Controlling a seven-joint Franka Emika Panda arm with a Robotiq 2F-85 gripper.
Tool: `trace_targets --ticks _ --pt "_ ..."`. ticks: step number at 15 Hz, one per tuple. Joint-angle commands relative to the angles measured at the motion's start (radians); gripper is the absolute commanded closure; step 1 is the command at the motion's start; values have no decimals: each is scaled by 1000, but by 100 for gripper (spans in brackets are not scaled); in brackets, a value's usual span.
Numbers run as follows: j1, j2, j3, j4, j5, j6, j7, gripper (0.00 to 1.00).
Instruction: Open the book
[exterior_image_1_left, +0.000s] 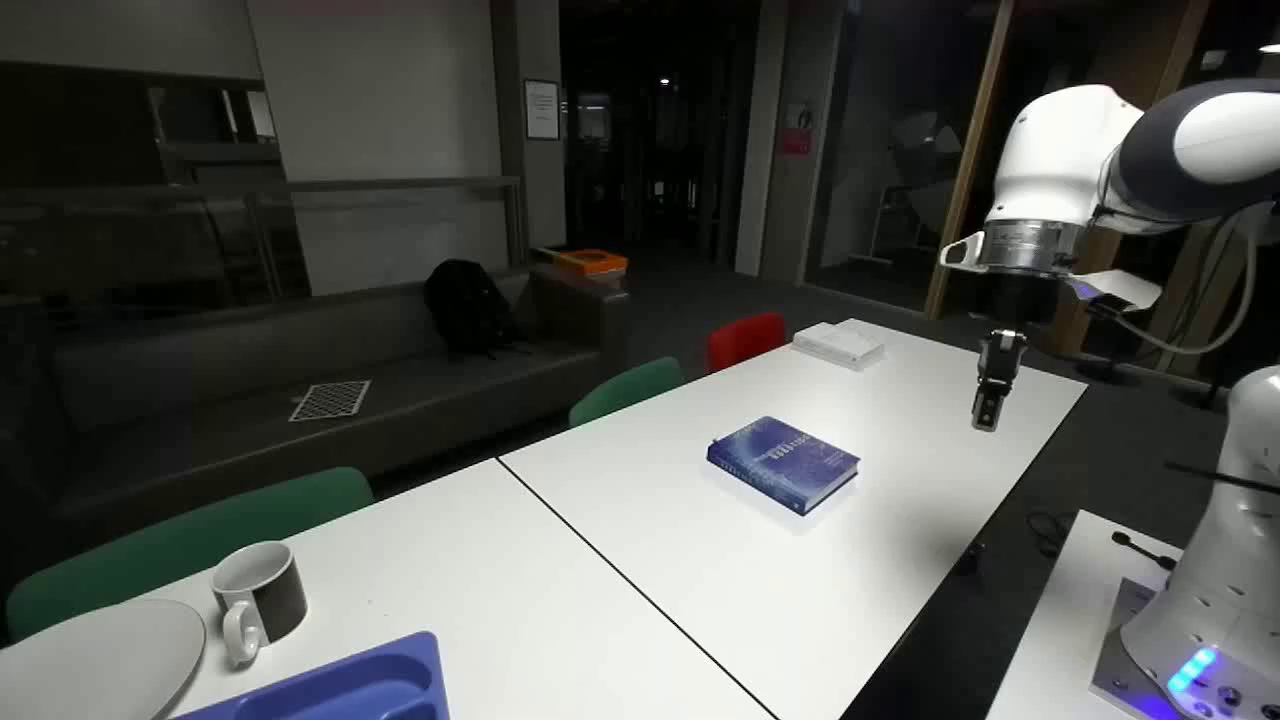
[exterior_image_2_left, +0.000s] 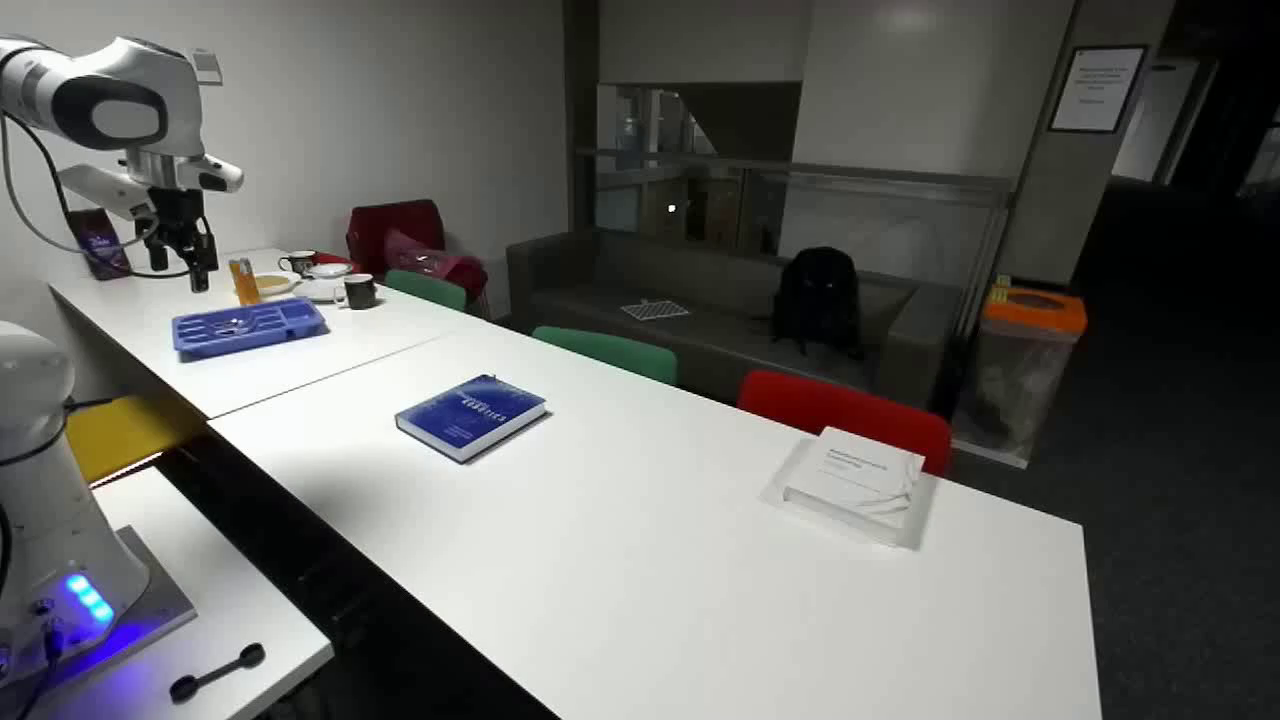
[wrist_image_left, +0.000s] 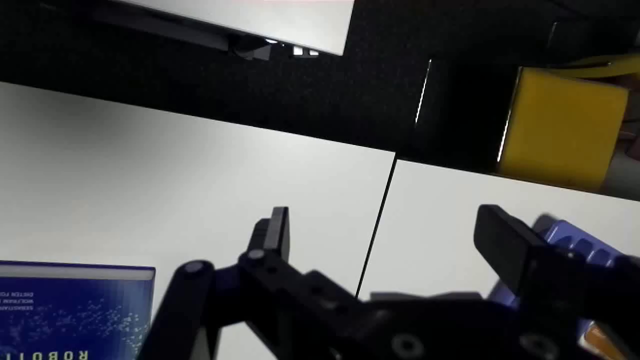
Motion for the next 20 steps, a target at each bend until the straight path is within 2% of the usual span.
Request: trace_targets --ticks 1,4,10,14,20 --pt "-18 -1 14 3 10 -7 -9 0" --pt "-35 -2 22 -1 -9 27 -3 0" --pt "-153 8 3 -53 -117 268 -9 0" --pt "-226 75 -81 -84 -206 397 -74 0" --pt "-310 240 -278 -50 -266 523 -247 0"
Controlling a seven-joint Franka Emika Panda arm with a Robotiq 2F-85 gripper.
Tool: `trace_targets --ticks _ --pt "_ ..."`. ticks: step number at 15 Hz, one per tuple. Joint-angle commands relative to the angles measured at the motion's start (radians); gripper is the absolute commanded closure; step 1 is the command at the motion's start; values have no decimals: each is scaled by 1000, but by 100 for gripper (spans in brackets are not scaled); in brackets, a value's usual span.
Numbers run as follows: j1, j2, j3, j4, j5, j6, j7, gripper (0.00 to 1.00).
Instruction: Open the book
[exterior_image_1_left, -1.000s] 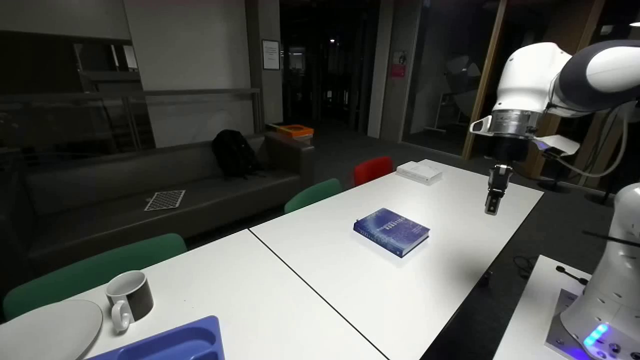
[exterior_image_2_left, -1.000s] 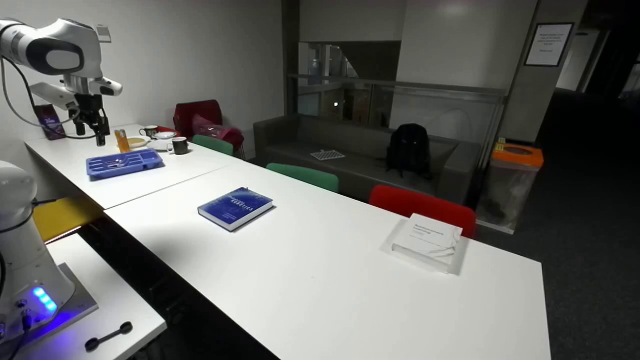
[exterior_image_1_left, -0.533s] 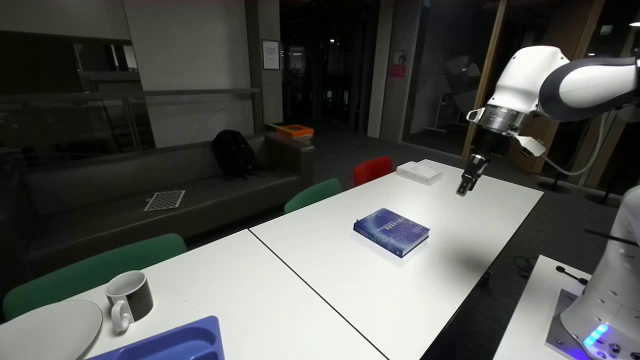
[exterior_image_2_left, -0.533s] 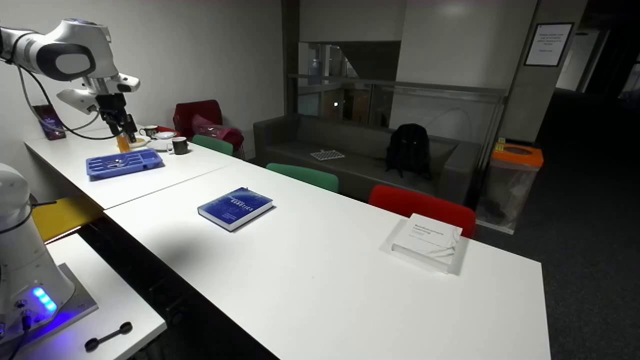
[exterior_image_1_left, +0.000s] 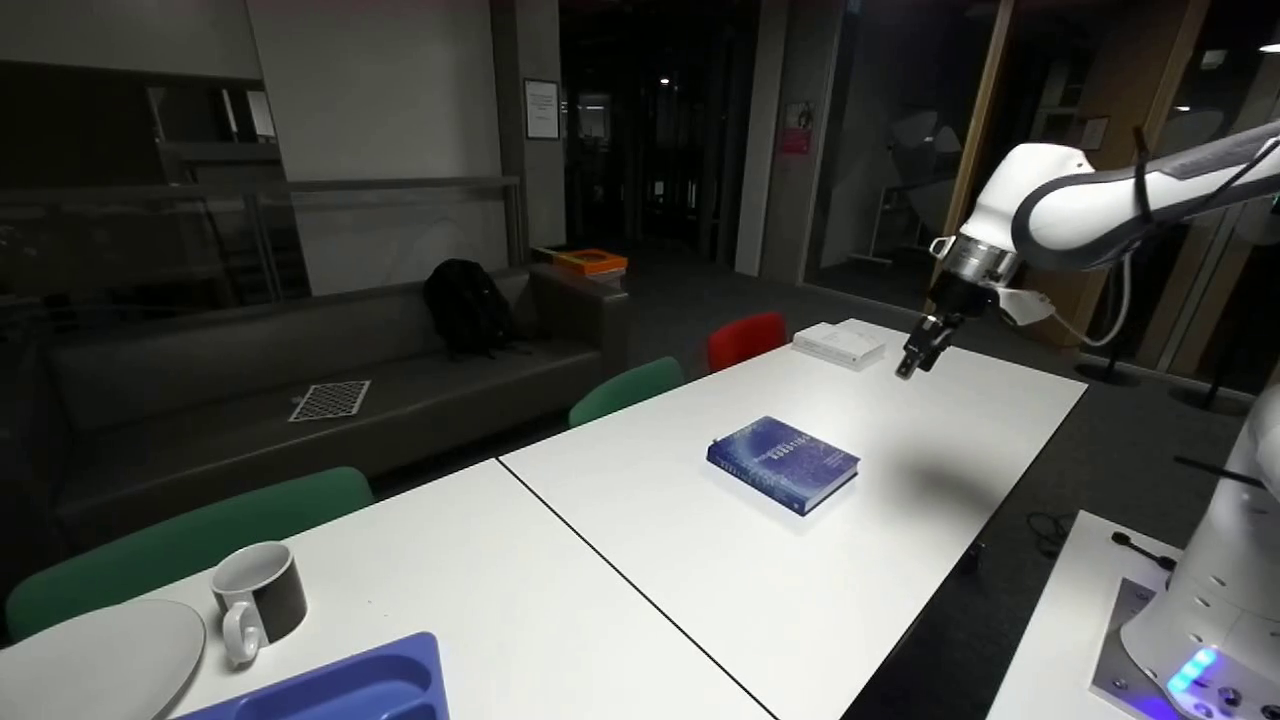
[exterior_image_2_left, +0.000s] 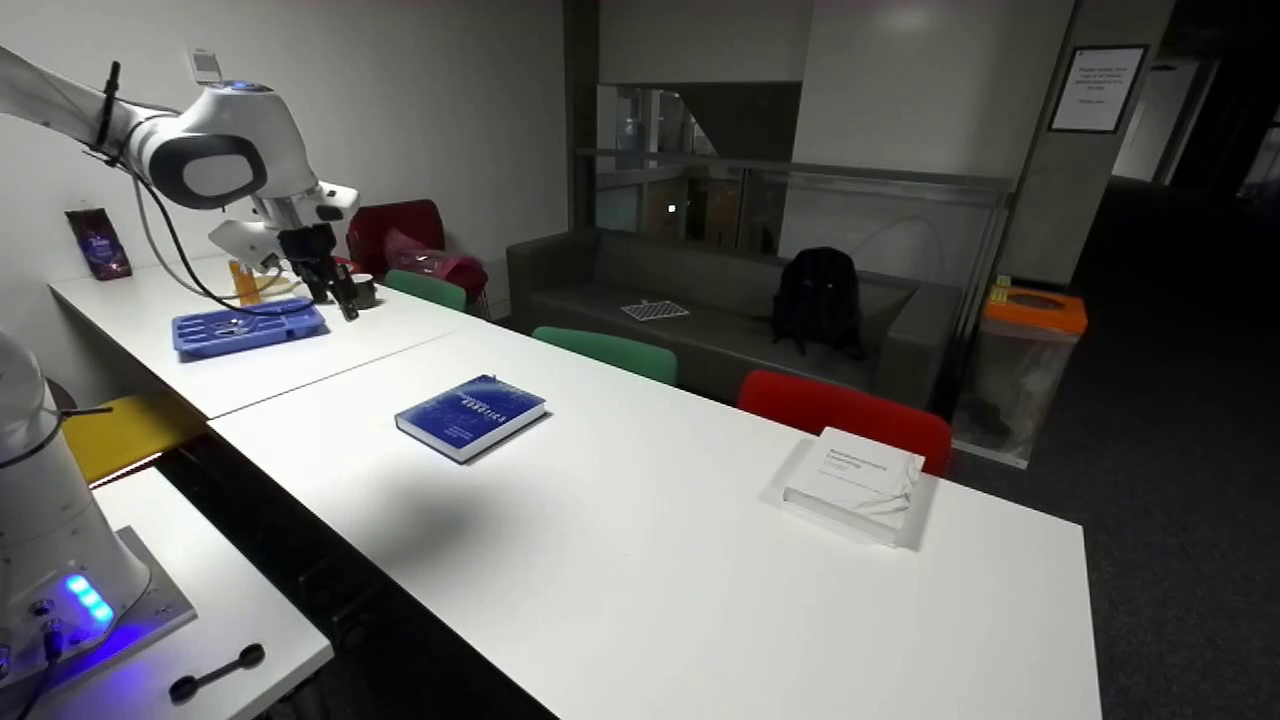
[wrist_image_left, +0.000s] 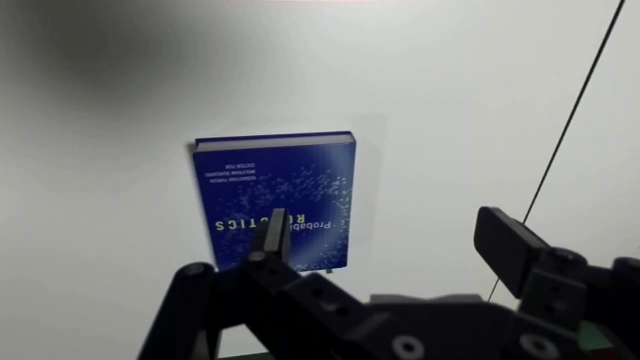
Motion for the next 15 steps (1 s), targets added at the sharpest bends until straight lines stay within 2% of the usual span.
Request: trace_targets --ticks 1,4,5,6,12,15 --pt "-41 107 -118 42 -11 69 -117 0" --pt "-32 155 -236 73 62 63 -226 0" --pt "-52 116 -174 30 21 64 -158 0" --pt "-57 127 -191 35 26 64 -175 0" --pt "-53 129 -170 33 23 64 -167 0" --pt "-71 187 -185 72 15 100 -169 0"
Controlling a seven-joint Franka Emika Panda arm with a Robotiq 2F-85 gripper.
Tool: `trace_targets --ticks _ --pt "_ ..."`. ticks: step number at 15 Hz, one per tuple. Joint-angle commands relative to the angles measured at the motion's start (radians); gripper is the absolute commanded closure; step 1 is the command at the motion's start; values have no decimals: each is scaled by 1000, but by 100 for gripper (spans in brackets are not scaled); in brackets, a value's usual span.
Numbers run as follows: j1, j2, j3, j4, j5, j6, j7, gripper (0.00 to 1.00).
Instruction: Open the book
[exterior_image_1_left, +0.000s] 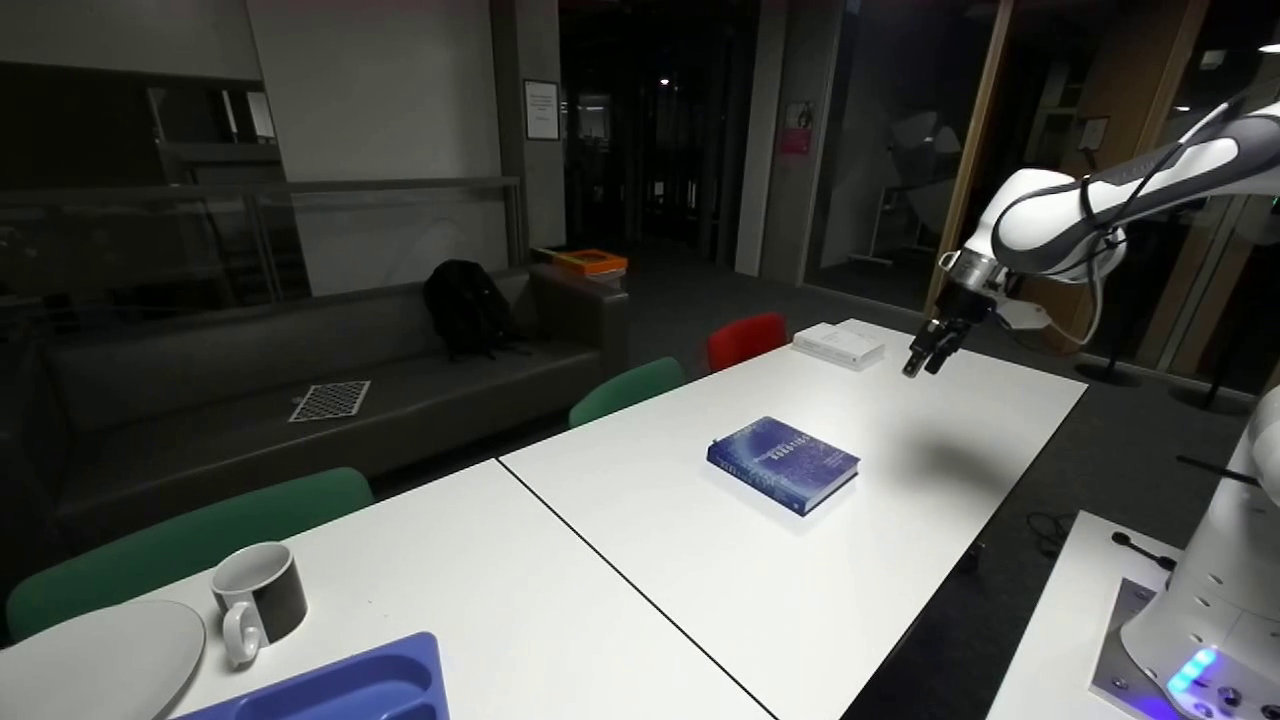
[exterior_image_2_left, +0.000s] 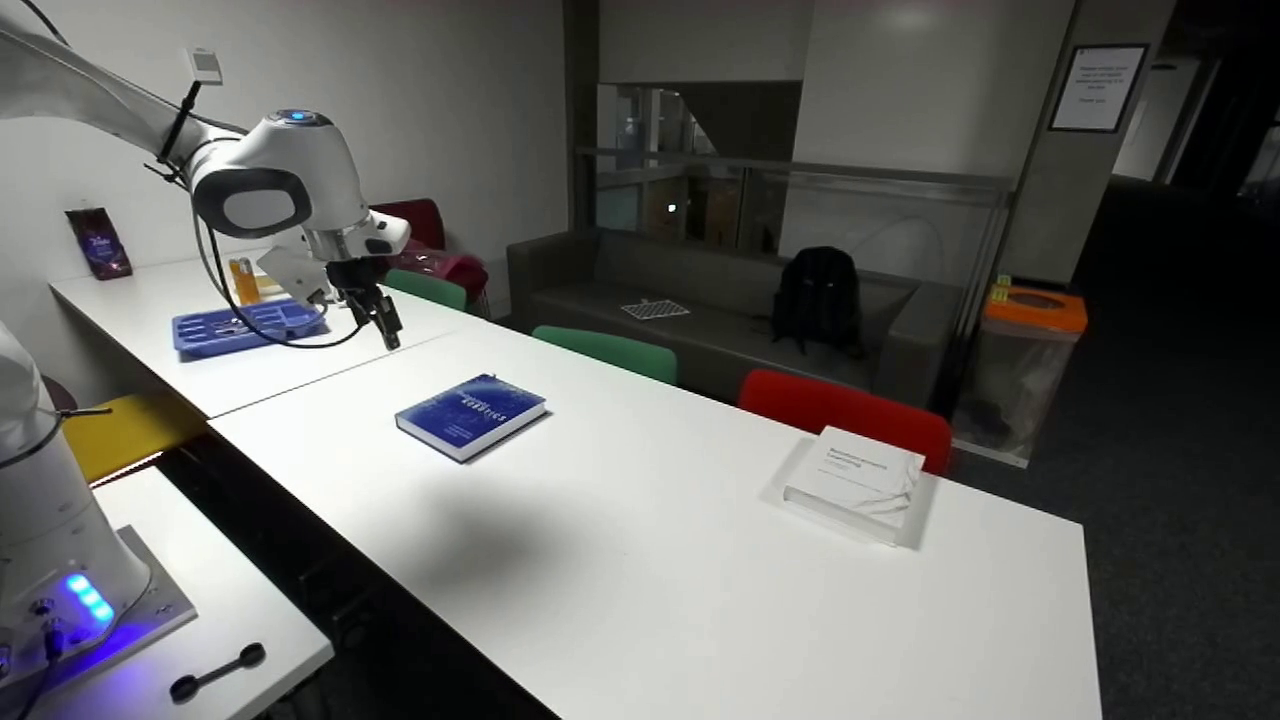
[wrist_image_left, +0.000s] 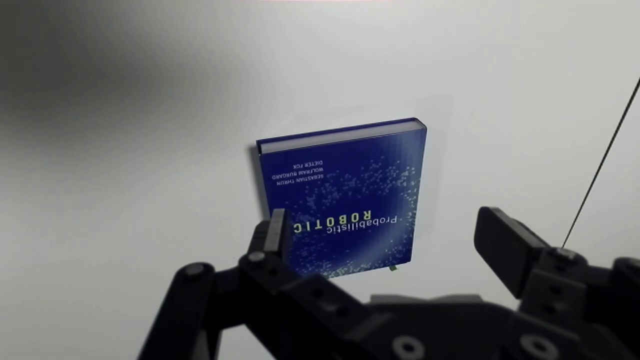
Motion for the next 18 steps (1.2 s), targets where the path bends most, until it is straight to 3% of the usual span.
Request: trace_targets --ticks 1,8,14,18 --pt "-25 72 -16 58 -8 32 -25 0" --pt "-31 351 -71 299 -7 9 -137 0" --pt "-81 602 -20 512 -10 -36 -151 0" --pt "-134 681 29 586 22 -40 -169 0"
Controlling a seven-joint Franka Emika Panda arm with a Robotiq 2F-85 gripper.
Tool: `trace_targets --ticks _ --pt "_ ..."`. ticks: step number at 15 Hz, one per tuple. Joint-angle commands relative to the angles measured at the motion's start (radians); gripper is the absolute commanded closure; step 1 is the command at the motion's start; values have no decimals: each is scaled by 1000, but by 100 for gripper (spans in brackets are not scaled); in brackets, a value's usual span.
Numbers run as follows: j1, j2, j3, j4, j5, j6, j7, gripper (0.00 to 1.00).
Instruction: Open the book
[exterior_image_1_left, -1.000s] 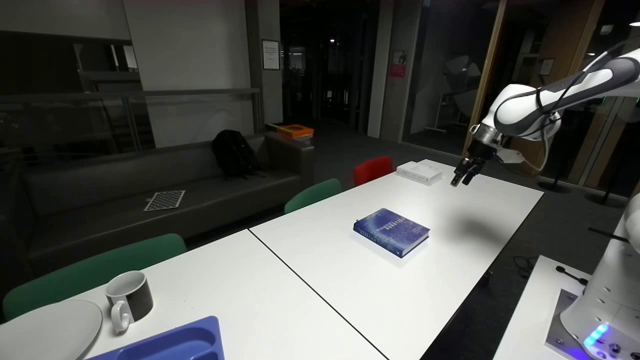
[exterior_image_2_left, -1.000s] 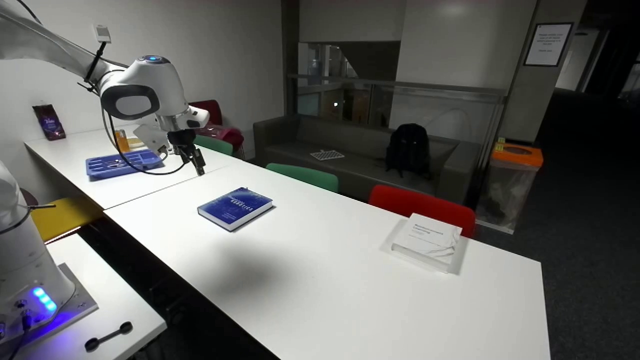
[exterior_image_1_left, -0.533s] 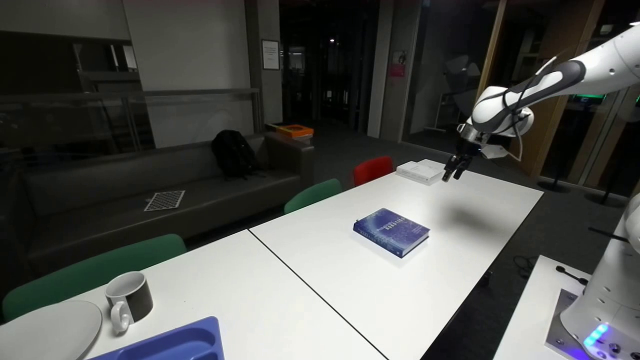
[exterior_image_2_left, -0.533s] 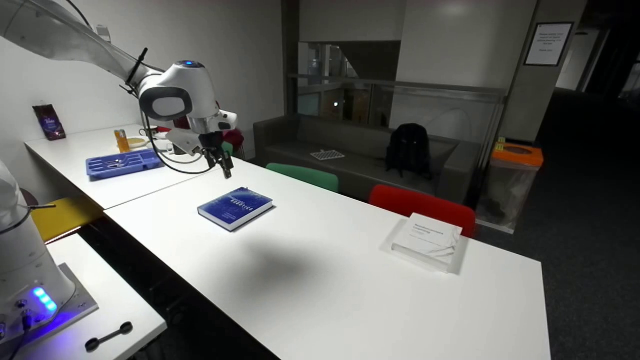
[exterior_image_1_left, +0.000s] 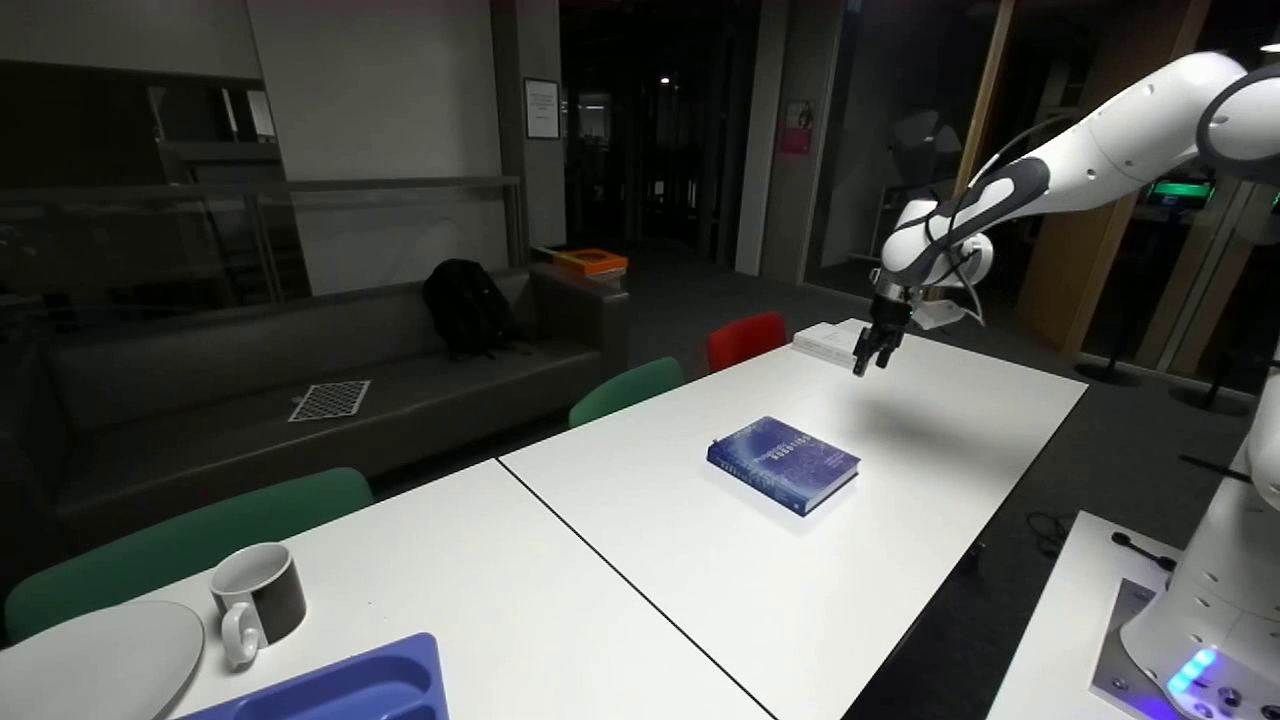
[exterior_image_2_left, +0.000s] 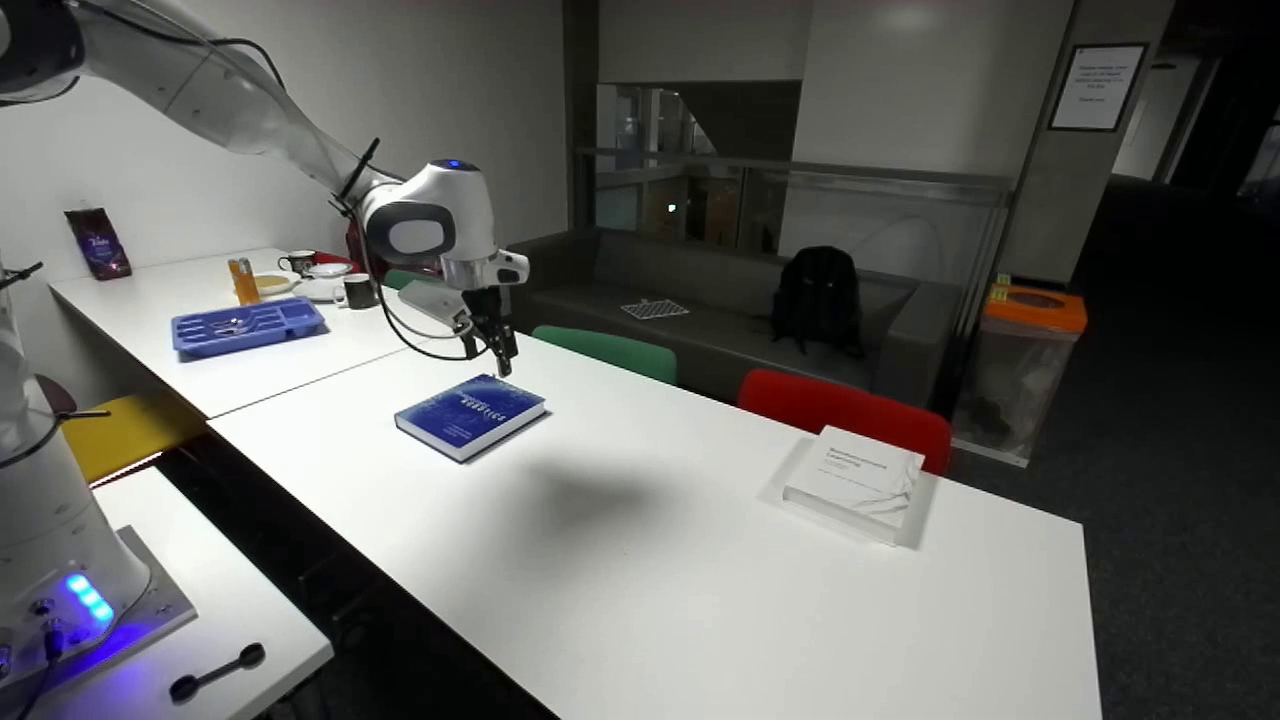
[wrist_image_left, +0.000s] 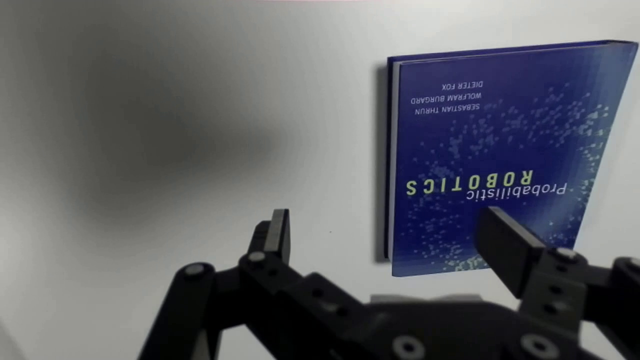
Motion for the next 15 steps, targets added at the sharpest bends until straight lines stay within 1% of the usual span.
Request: trace_targets --ticks 1,2,3,6,8,10,12,15 --pt "-77 51 57 85 37 -41 -53 0" --pt "-92 53 67 92 45 -42 -63 0" --pt "-77 49 70 54 1 -1 -1 0" --pt "-95 53 77 69 7 -6 -13 0" --pt "-96 53 77 70 7 -6 -14 0" --pt "-92 60 81 63 2 17 0 0" --pt "-100 96 85 91 9 -2 -10 0" --pt "-136 153 98 134 53 -49 -58 0"
